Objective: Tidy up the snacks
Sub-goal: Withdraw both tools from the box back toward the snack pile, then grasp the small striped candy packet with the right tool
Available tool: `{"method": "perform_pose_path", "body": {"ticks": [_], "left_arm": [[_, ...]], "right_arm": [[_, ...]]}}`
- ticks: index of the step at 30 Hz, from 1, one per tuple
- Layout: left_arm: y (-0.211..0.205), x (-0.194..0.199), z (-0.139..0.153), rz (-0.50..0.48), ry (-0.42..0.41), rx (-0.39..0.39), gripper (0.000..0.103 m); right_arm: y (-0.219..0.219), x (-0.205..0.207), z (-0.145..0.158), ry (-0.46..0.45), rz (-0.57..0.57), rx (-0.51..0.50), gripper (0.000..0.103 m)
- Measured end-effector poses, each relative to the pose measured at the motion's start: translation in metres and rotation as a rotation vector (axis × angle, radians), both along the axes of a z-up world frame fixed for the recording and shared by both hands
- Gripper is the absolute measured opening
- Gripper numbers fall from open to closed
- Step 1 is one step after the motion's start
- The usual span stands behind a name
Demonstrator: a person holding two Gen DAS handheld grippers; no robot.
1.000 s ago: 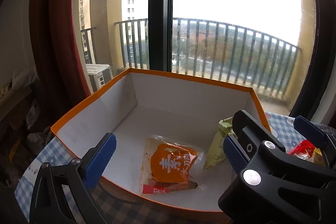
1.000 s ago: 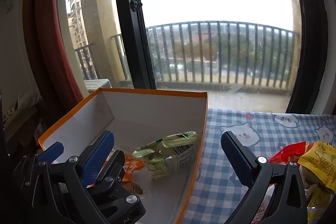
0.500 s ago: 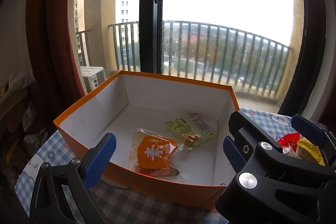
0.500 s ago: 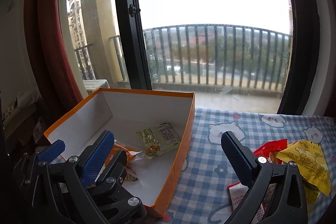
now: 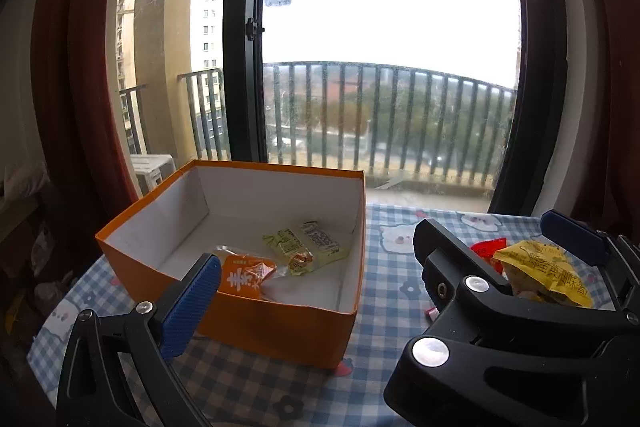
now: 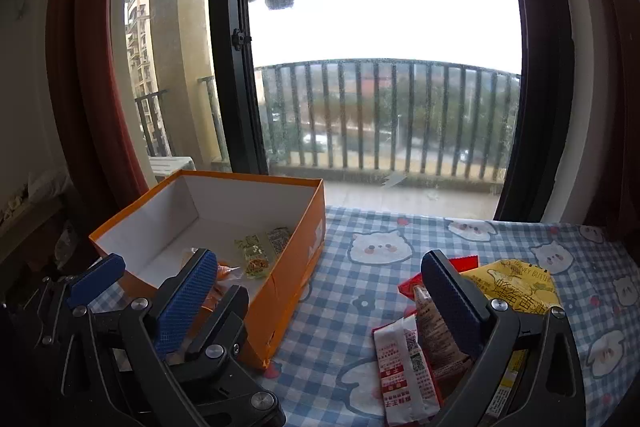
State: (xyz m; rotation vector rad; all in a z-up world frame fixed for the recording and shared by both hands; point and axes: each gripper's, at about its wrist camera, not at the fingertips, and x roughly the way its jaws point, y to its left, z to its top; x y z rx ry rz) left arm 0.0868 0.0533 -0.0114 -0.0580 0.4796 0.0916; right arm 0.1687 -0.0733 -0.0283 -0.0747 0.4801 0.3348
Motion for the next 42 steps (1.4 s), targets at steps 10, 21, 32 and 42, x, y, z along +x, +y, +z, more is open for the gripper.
{"method": "perform_pose_path", "body": {"ticks": [10,21,32,42], "left_arm": [[-0.033,-0.032,0.008,-0.086,-0.043,-0.001,0.102],[-0.076,-0.059,-0.004,-0.196,-0.035,-0.03,0.101],[-0.11,-0.079,-0.03,-0.224,-0.017,-0.049,0.101],[-0.133,-0.078,-0.069,-0.254,0.097,-0.059,0.101]], "right_arm": [[-0.045,-0.034,0.013,-0.031,-0.018,-0.013,0.103],[-0.095,-0.069,0.006,-0.03,-0.028,-0.033,0.103],[-0.14,-0.095,-0.024,-0.045,-0.133,-0.029,0.103],[-0.172,-0.101,-0.061,0.009,-0.208,-0.037,0.103]]}}
